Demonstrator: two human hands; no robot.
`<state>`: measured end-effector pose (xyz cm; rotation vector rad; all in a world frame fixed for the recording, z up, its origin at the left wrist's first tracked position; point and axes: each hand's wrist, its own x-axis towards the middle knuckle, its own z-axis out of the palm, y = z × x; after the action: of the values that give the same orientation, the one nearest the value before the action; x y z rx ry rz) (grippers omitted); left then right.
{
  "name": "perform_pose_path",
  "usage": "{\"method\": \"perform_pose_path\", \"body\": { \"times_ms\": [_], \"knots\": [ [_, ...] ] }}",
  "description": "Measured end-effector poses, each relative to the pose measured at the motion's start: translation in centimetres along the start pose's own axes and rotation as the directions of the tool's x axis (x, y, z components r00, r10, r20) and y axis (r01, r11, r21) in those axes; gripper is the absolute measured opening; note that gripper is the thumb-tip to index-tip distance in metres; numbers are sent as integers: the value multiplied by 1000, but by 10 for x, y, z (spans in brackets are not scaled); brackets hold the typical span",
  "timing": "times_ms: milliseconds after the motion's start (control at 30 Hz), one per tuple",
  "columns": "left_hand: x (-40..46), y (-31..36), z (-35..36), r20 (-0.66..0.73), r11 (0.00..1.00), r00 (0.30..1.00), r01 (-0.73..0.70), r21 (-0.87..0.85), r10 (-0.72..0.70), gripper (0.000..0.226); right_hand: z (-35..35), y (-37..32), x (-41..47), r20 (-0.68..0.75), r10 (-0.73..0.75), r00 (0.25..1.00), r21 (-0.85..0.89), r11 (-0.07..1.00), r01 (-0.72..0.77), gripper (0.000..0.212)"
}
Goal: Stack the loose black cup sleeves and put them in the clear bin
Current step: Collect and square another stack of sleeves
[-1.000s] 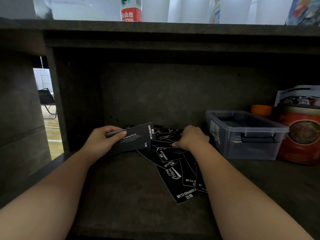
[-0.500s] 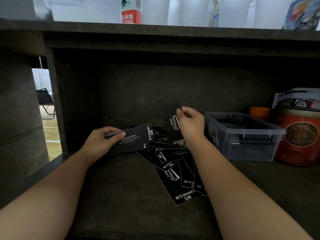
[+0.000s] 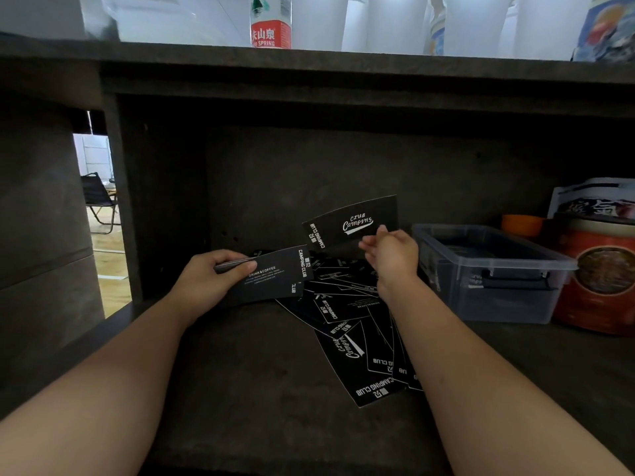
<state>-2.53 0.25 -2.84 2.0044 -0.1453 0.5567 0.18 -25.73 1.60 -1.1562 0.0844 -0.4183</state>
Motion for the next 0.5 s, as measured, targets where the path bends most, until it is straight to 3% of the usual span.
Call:
{"method": "perform_pose_path", "body": {
  "times_ms": [200,267,333,367,500],
  "knots": [
    [0,1,1,-6,1000,1000,-4,-19,4,15,9,18,-15,288,61,956,-386,921,57,4],
    [-1,2,1,-9,1000,1000,-10,-15,10,9,9,26,-17,362,-30,932,-601,756,258,11],
    [-1,2,2,-16,1000,1000,-15,-14,15,5,8,28,-20,427,-123,896,-768,474,431,19],
    [-1,3,2,-18,1000,1000,-15,-16,15,6,7,27,-23,441,-138,887,-801,385,458,23],
    [-2,4,1,-5,998,1000,20,-60,-20,10,10,29,-24,519,-88,850,-812,260,522,37]
  ]
}}
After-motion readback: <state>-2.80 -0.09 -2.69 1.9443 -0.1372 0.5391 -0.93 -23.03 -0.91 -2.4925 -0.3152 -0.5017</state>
